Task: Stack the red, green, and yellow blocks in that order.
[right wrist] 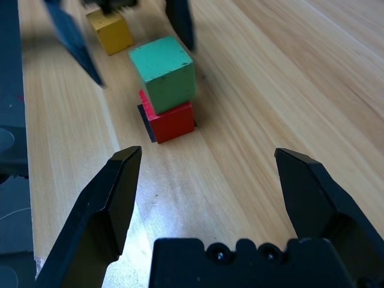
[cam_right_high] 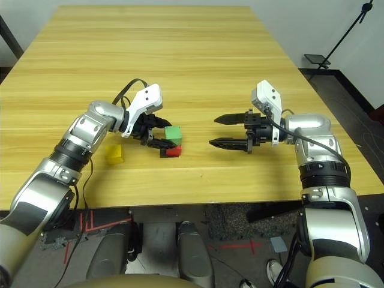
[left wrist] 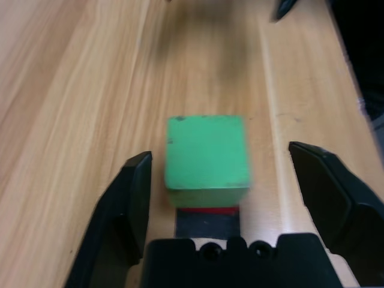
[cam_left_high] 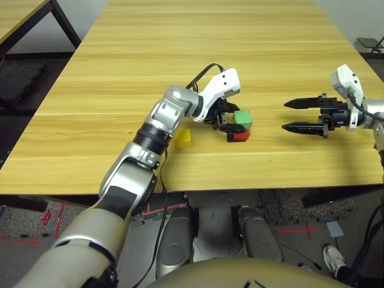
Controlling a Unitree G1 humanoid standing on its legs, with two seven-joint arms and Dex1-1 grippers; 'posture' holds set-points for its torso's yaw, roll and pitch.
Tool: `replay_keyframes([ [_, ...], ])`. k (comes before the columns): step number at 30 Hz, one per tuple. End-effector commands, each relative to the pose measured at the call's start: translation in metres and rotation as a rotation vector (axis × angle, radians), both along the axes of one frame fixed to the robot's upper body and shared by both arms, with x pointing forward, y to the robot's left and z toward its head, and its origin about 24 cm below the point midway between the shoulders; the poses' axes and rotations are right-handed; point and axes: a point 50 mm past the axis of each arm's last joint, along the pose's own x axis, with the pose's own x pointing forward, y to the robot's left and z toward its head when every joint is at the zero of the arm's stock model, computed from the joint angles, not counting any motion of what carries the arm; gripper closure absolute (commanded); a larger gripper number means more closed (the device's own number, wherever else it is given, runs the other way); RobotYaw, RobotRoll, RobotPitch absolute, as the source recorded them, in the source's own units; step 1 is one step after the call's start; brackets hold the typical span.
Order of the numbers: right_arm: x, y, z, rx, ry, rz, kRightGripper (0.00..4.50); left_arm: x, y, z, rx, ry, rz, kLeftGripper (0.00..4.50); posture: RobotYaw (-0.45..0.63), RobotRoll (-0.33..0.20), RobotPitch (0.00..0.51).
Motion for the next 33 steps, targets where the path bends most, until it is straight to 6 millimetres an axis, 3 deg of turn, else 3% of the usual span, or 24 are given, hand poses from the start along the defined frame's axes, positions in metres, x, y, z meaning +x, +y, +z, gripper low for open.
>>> replay_keyframes([
  [1, 0.003, -0.001, 0.004, -0.001, -0.01, -0.006, 0.0, -0.021, 0.026, 0.016, 0.021, -0.026, 0.063, 0.02, 0.14, -0.081, 0.1],
  [6, 0.007, 0.003, 0.004, 0.004, -0.011, -0.001, 0.0, -0.038, 0.067, 0.014, 0.136, -0.052, 0.177, 0.02, 0.17, -0.081, 0.094],
  [12, 0.012, 0.011, 0.006, 0.015, -0.016, 0.024, 0.0, -0.034, 0.099, -0.003, 0.201, -0.034, 0.296, 0.02, 0.18, -0.089, 0.093],
  [22, 0.011, 0.013, 0.011, 0.021, -0.02, 0.036, 0.0, -0.031, 0.103, -0.048, 0.286, 0.042, 0.265, 0.02, 0.15, -0.101, 0.103],
  [29, 0.009, 0.012, 0.01, 0.024, -0.014, 0.022, 0.0, -0.028, 0.106, -0.061, 0.293, 0.063, 0.277, 0.02, 0.14, -0.1, 0.108],
  [33, 0.008, 0.012, 0.008, 0.026, -0.01, 0.018, 0.0, -0.023, 0.102, -0.051, 0.254, 0.03, 0.294, 0.91, 0.15, -0.096, 0.107],
])
